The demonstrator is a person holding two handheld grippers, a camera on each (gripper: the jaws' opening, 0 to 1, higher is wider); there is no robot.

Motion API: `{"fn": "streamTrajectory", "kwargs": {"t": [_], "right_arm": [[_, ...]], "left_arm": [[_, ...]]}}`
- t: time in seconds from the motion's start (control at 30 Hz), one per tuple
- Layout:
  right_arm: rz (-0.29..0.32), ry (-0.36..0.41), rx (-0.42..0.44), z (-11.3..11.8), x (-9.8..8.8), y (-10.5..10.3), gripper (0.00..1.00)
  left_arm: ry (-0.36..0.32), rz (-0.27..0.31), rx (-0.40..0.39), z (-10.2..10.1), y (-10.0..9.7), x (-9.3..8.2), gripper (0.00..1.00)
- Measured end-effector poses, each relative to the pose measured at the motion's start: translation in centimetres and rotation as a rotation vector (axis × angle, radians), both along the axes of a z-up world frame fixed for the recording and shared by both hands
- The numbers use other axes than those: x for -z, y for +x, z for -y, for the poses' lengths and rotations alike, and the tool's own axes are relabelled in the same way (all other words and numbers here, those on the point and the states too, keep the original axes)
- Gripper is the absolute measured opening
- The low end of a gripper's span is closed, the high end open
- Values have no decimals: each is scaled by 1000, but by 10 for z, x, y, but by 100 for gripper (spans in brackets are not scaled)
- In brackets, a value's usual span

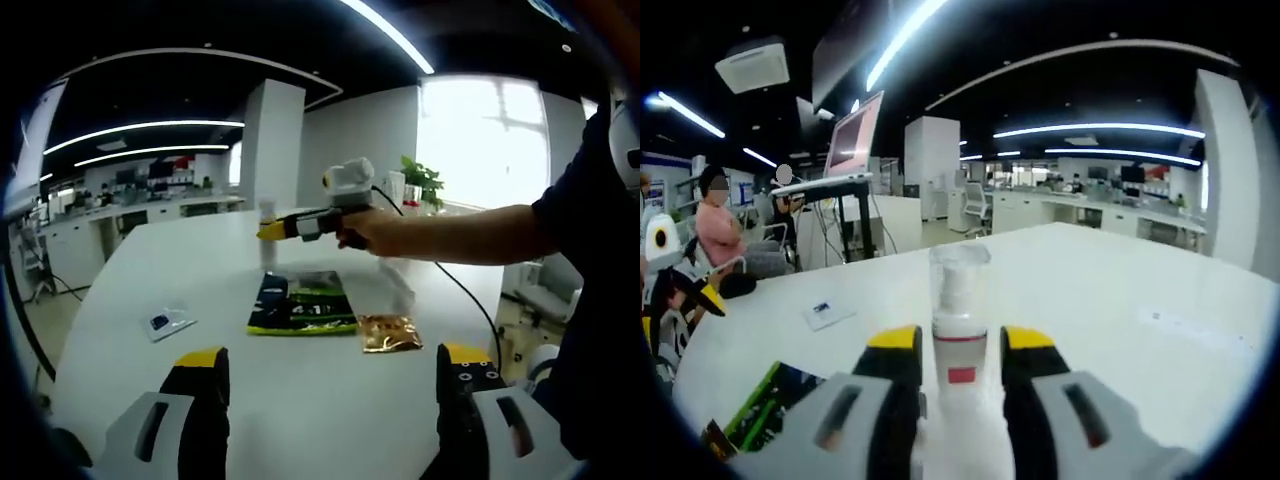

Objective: Arrange the skincare products in the storage area until every visible bottle or jar stands upright without overlapping.

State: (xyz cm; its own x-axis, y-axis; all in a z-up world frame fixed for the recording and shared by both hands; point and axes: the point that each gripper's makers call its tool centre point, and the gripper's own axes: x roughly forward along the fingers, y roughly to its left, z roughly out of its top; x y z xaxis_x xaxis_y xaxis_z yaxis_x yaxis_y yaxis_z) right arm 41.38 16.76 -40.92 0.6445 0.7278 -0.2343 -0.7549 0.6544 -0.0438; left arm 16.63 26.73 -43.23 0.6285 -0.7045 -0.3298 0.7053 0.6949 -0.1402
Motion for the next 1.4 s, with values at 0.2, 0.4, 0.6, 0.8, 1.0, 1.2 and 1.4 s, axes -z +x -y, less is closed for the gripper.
{"fn": "streamTrajectory", "kwargs": {"t": [0.2, 0.4, 0.6, 0.8, 1.0, 1.2, 1.4], "right_arm": [[1, -5, 9, -1, 1, 1, 29], [2, -7, 9, -3, 2, 2, 28], [-4, -6, 9, -2, 4, 2, 21], [-6, -1, 9, -1, 3, 2, 21], [-12, 8, 4, -2, 3, 0, 21], [-11, 17, 3, -2, 2, 0, 21], [5, 21, 11, -1, -3, 1, 21]], "left_arm": [[1, 4, 1, 0, 1, -1, 86], [2, -3, 1, 0, -1, 1, 86], [5, -2, 3, -1, 0, 1, 85], [5, 0, 5, 0, 0, 0, 85], [6, -3, 5, 0, 0, 1, 86], [3, -1, 0, -2, 0, 0, 86], [4, -2, -3, -3, -2, 0, 85]]}}
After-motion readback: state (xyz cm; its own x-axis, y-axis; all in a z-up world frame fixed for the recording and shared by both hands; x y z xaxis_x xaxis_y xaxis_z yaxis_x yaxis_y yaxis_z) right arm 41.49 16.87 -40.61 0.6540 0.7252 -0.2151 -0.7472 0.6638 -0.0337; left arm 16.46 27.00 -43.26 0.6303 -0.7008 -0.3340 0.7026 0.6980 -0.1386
